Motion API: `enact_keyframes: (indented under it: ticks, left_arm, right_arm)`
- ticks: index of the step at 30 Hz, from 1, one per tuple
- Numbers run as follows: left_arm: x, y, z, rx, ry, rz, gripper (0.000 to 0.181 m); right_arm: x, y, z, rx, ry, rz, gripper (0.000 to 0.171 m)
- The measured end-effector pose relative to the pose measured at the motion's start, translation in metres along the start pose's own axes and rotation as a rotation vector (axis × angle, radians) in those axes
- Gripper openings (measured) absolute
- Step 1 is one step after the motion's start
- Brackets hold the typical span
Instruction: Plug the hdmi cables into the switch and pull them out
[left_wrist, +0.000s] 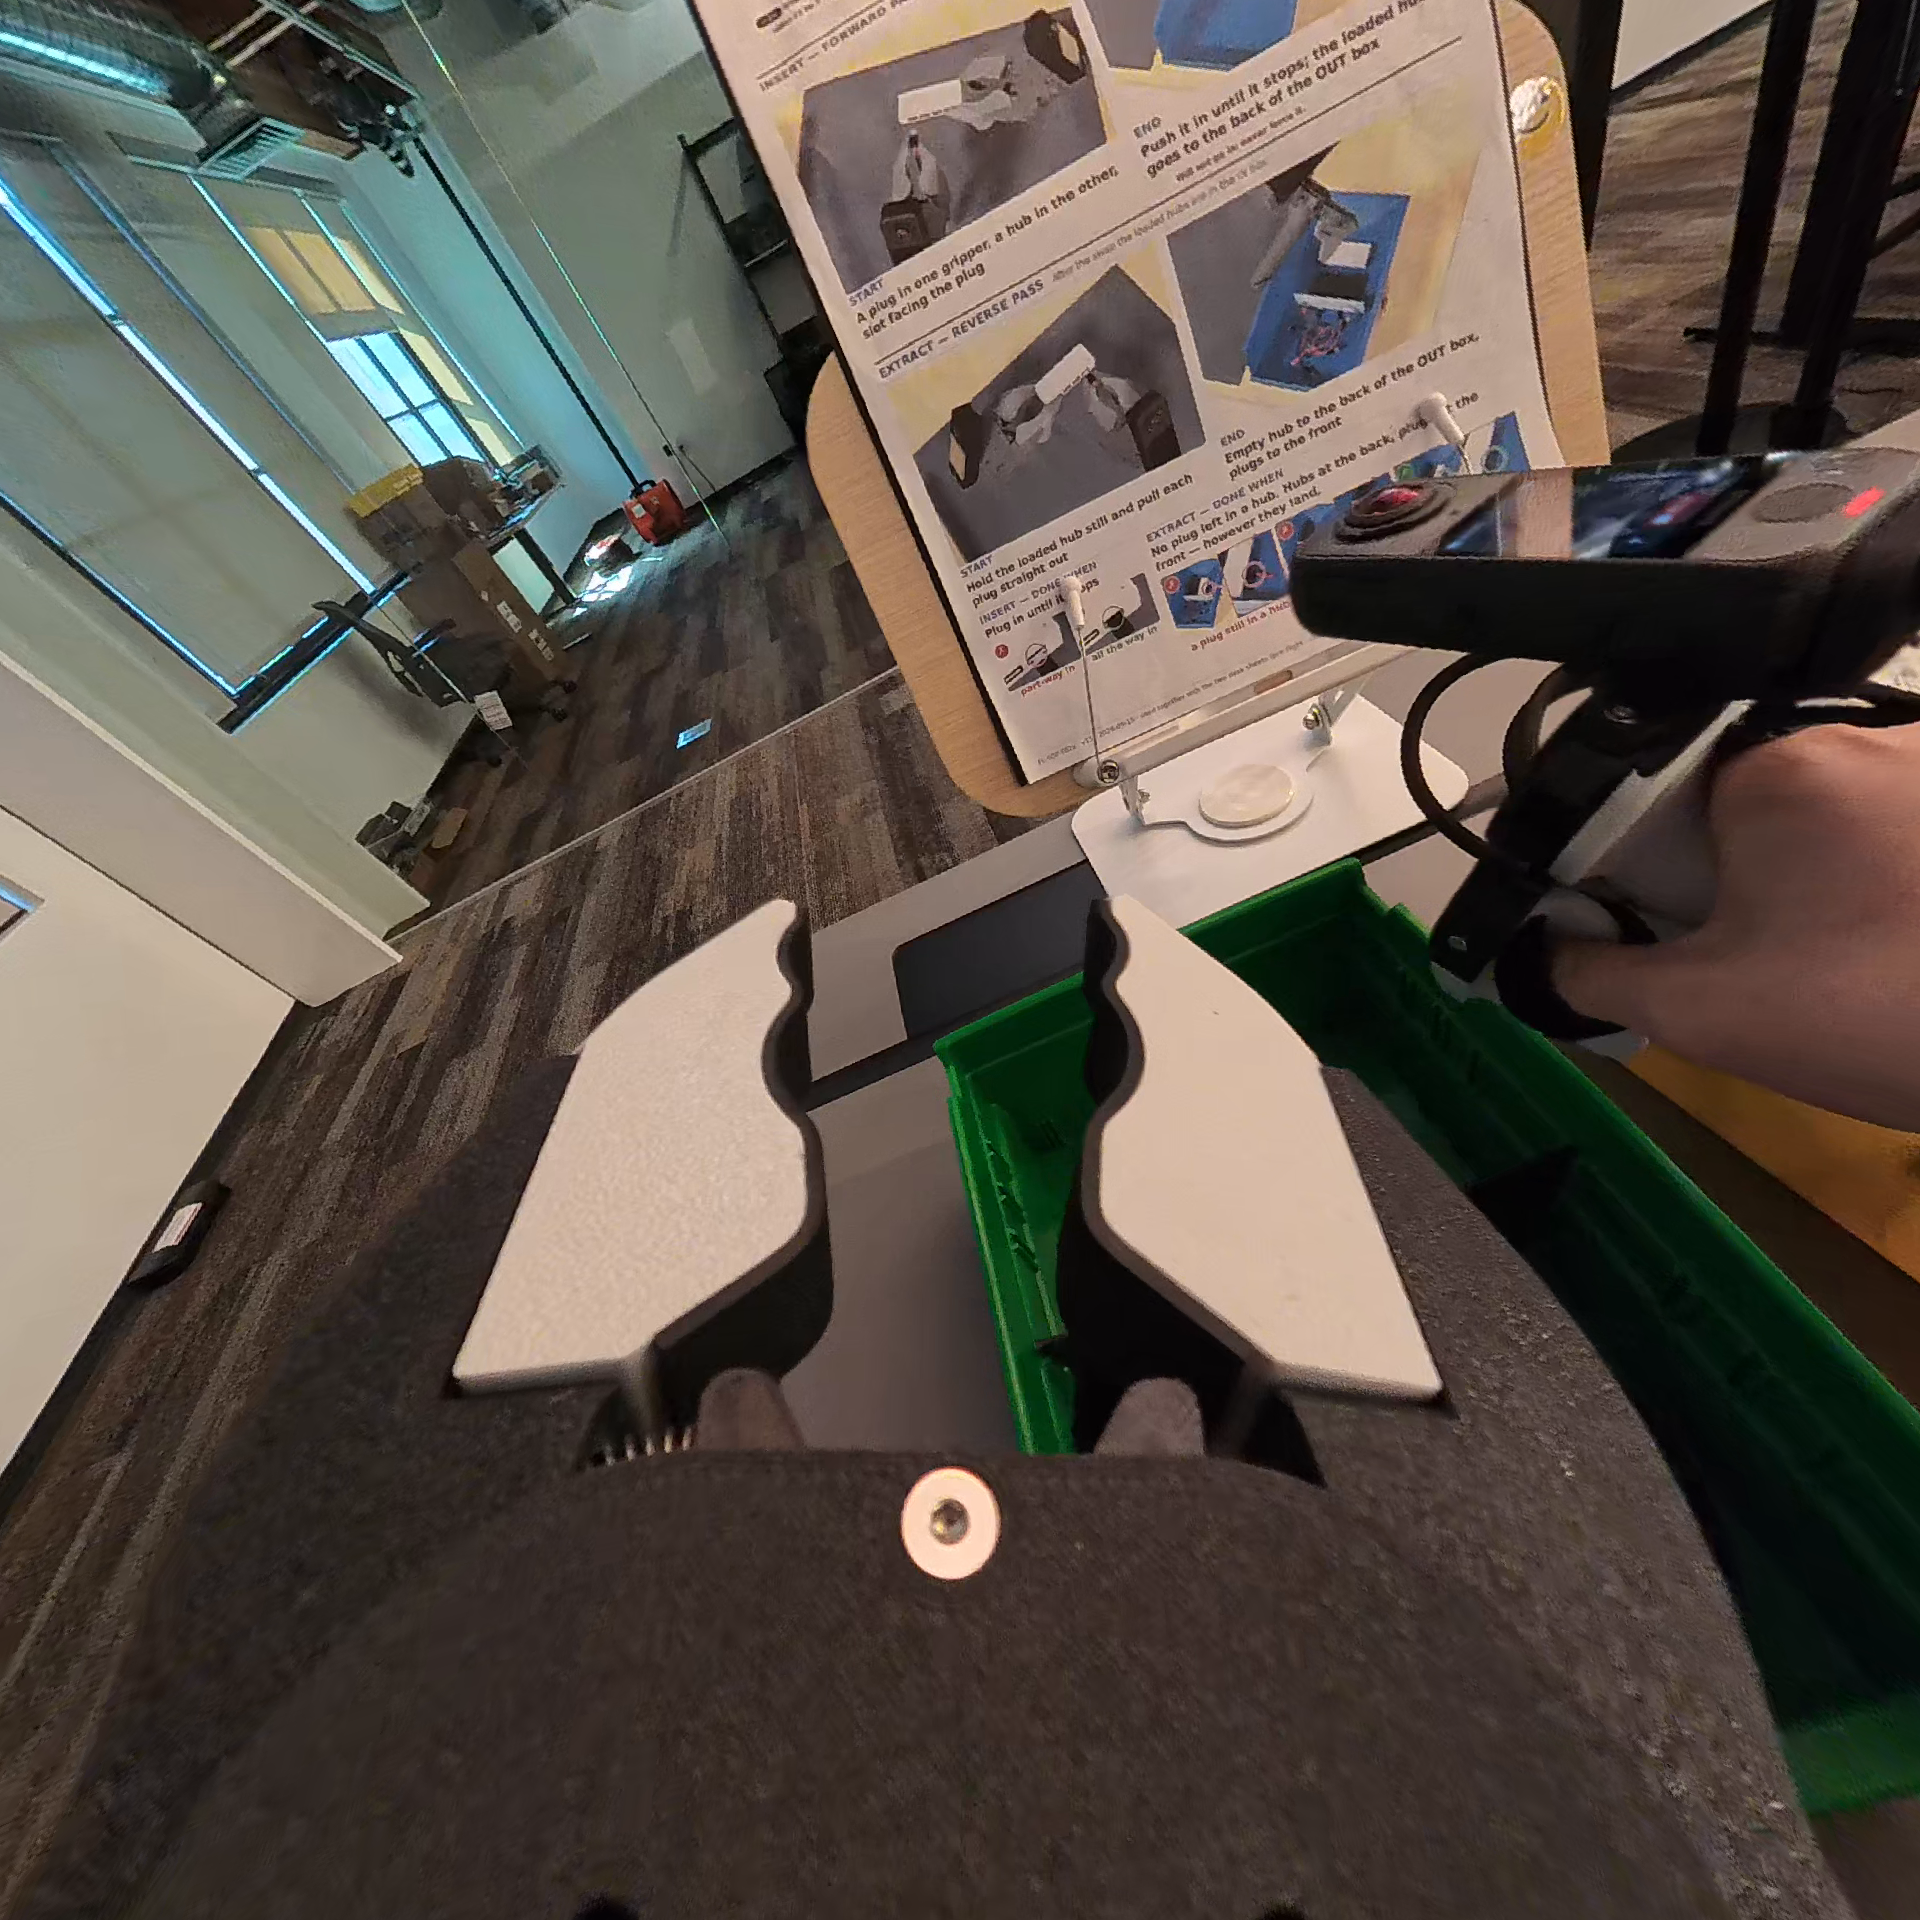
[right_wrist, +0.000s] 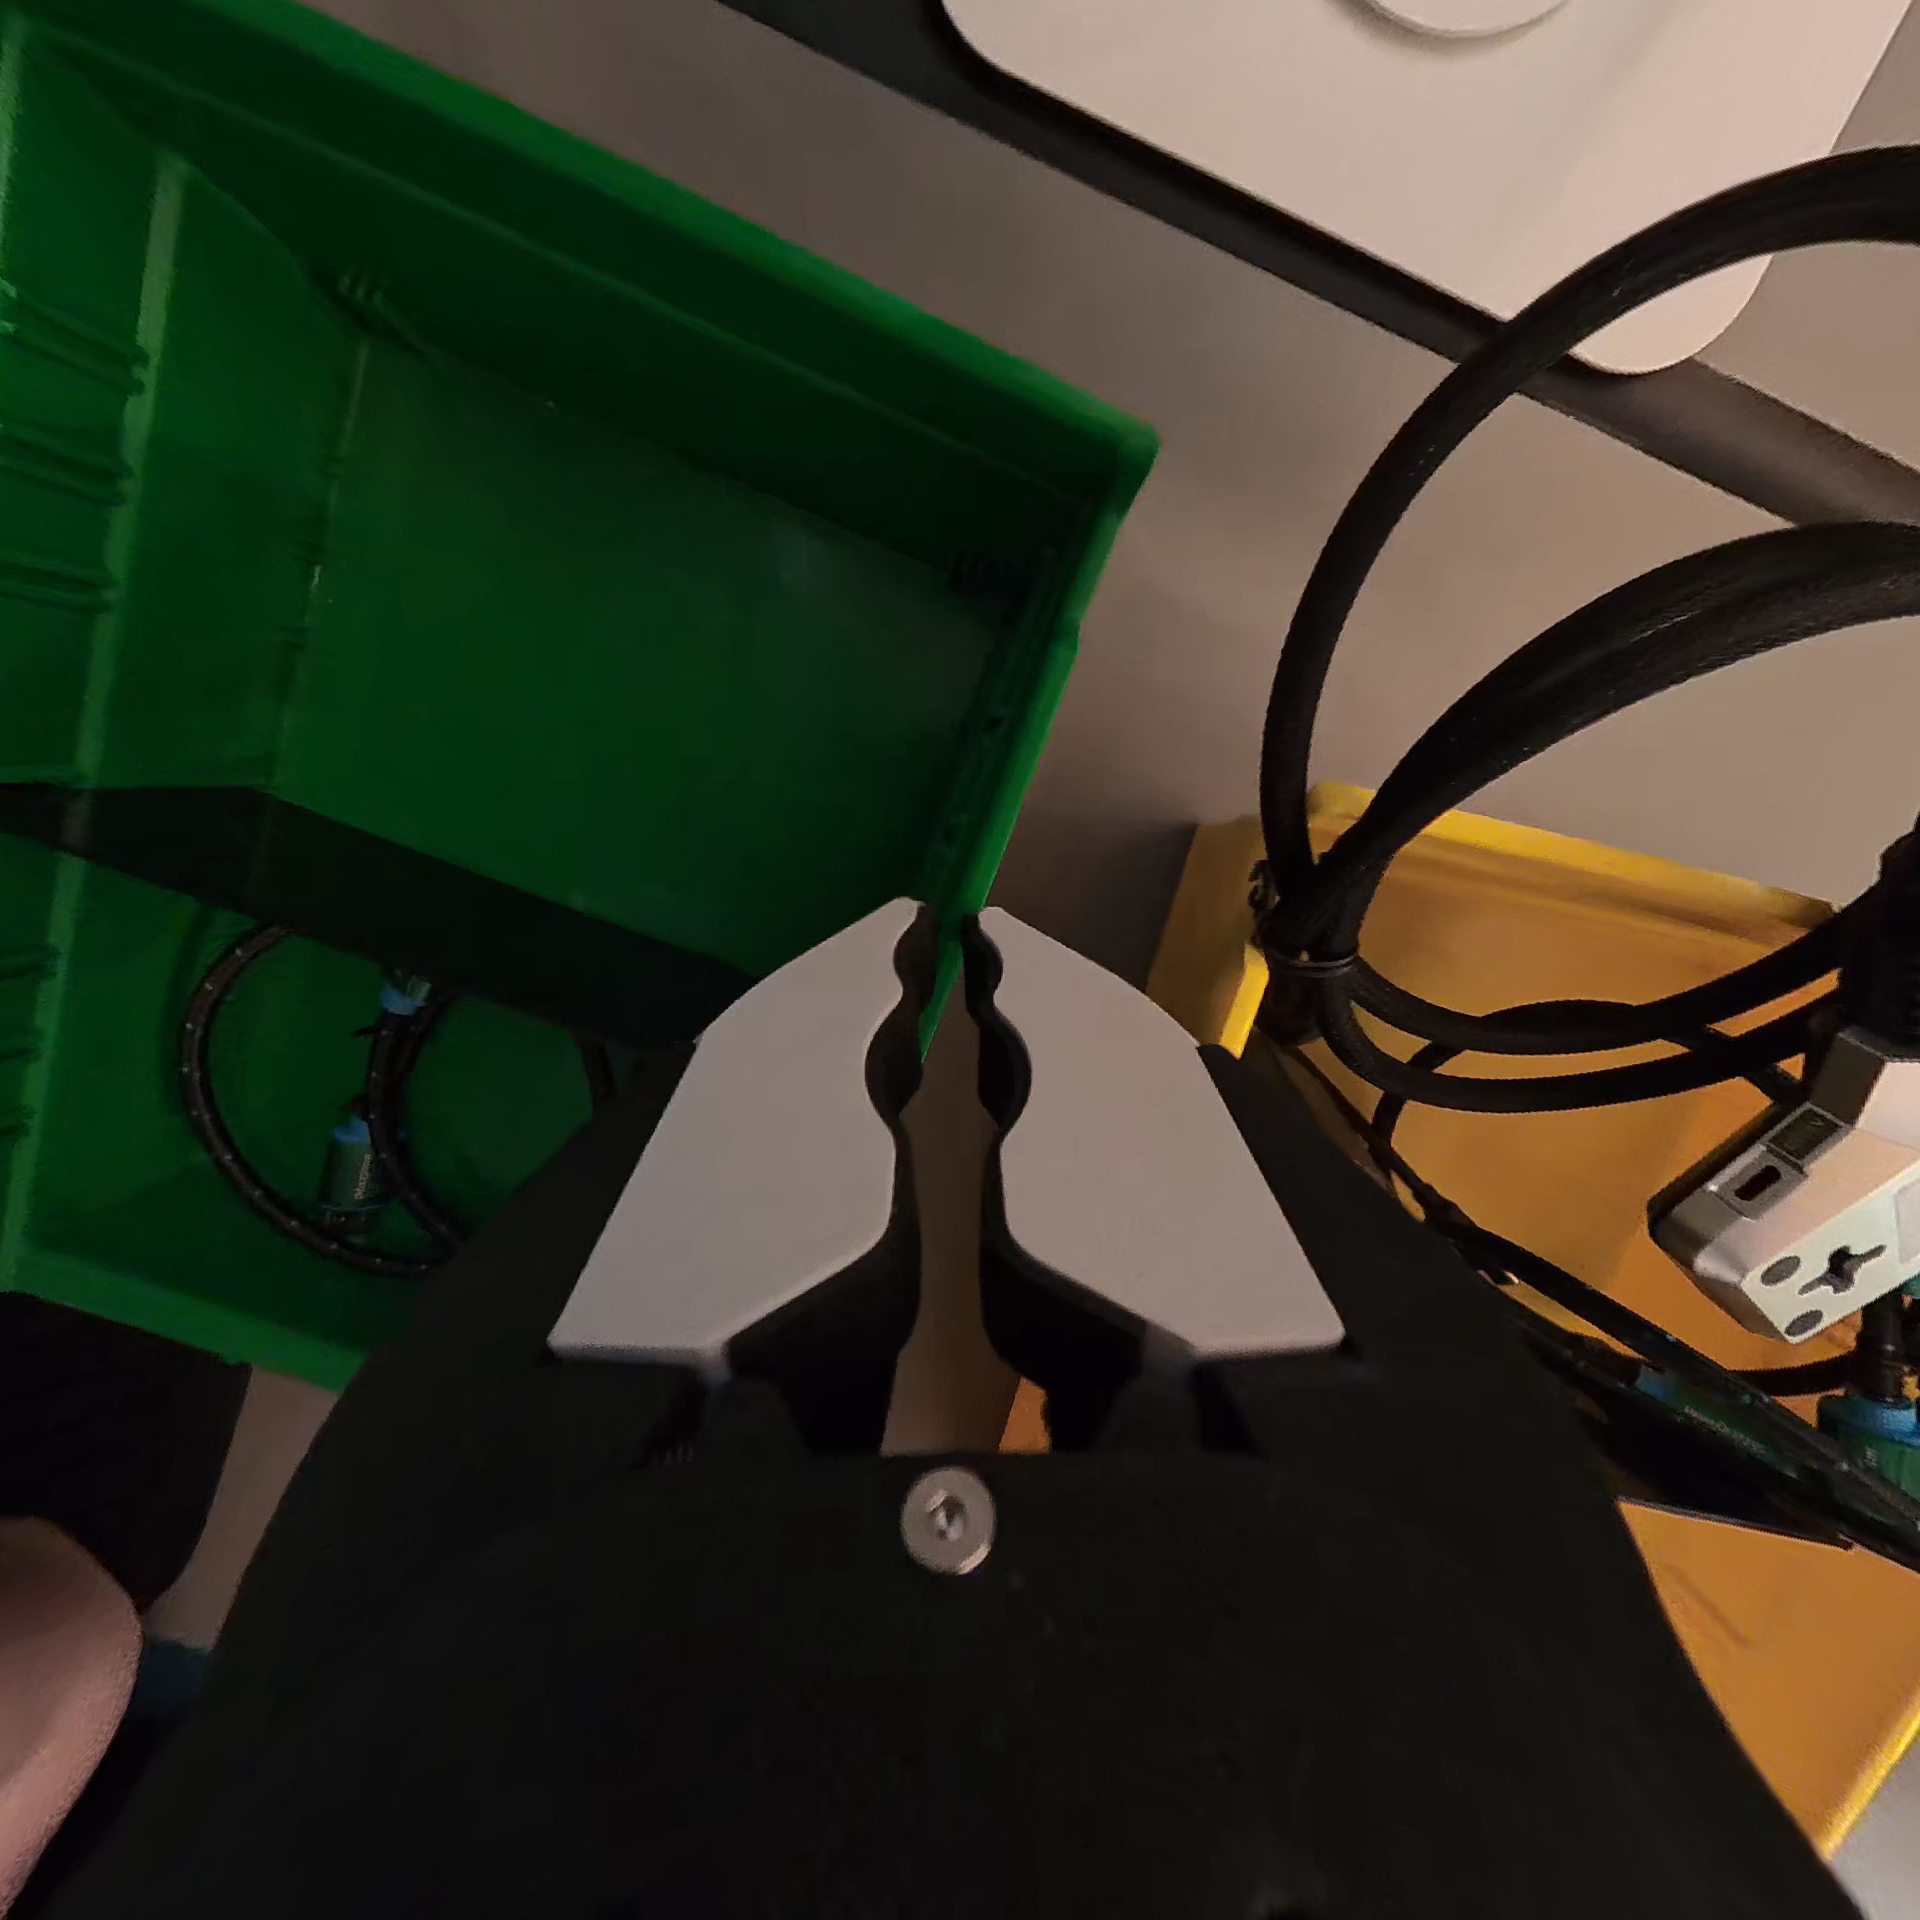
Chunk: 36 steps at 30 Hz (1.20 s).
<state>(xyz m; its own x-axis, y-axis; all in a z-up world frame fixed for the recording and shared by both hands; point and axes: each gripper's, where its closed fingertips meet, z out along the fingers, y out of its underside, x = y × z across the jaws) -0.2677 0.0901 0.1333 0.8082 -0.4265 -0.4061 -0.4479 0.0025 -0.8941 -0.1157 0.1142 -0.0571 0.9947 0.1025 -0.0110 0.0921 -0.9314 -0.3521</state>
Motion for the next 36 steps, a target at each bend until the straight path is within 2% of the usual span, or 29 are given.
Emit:
enact_keyframes:
  ticks: [2, 5, 9, 15, 22, 31, 36]
  left_arm:
    - [0.003, 0.0, 0.001, -0.001, 0.004, 0.007, 0.05]
    - [0.007, -0.002, 0.002, 0.002, 0.007, 0.013, 0.05]
    - [0.012, -0.002, 0.004, 0.0, 0.009, 0.032, 0.05]
    - [0.015, -0.003, 0.005, 0.004, 0.008, 0.045, 0.05]
    - [0.017, -0.001, 0.01, -0.007, 0.005, 0.054, 0.049]
    - [0.017, 0.003, 0.01, -0.031, 0.015, 0.067, 0.05]
    - [0.011, 0.002, -0.002, -0.031, 0.032, 0.035, 0.05]
  right_arm:
    - [-0.001, 0.003, -0.002, -0.039, 0.001, -0.004, 0.012]
    - [0.001, 0.004, -0.001, -0.039, 0.007, 0.008, 0.012]
    - [-0.004, 0.013, 0.018, -0.1, -0.03, 0.052, 0.019]
    - [-0.005, 0.018, 0.049, -0.152, -0.053, 0.127, 0.008]
    - [-0.011, 0.027, 0.074, -0.238, -0.113, 0.207, 0.008]
    - [-0.019, 0.037, 0.073, -0.422, -0.161, 0.24, 0.007]
    - [-0.035, 0.026, 0.065, -0.453, -0.218, 0.223, 0.006]
